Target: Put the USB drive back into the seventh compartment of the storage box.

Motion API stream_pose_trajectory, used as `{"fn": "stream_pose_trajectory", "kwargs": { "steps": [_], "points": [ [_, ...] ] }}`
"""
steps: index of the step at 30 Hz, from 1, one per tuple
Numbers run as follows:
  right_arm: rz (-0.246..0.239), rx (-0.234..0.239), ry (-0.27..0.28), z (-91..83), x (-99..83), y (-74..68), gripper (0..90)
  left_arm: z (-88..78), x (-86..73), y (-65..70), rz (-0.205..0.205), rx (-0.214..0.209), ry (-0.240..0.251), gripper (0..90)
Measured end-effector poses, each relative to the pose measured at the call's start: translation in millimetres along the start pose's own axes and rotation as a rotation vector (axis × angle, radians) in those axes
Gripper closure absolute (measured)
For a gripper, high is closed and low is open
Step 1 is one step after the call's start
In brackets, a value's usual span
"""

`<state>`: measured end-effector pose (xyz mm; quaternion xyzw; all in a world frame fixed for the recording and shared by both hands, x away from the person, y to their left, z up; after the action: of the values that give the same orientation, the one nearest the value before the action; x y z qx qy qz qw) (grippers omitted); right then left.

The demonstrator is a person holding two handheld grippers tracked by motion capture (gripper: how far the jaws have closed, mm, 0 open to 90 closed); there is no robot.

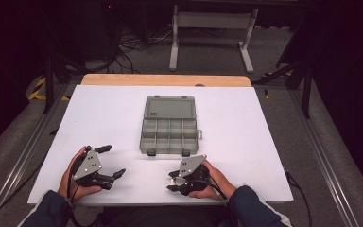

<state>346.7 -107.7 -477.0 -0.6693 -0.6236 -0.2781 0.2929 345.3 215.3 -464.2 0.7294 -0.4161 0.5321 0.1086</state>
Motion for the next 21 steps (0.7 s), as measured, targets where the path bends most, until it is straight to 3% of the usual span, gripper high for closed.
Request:
{"fn": "stream_pose_trajectory", "kwargs": {
  "steps": [21],
  "points": [
    [-0.016, -0.069, 0.036, -8.8, 1.1, -0.2, 54.2, -1.1, 0.7, 1.8, 0.013, 0.007, -0.008, 8.8]
  ]
}}
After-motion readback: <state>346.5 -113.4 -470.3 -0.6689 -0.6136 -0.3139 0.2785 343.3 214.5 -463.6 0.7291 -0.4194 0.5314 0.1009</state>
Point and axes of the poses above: each handheld gripper's, and its own axes: z roughly forward along the jaws, x roughly out of its top, y roughly to its right, the point moved 2 cm from there along z, roughly forward along the jaws, and after that the axes turned 7 degrees about x, right-handed, at the moved point
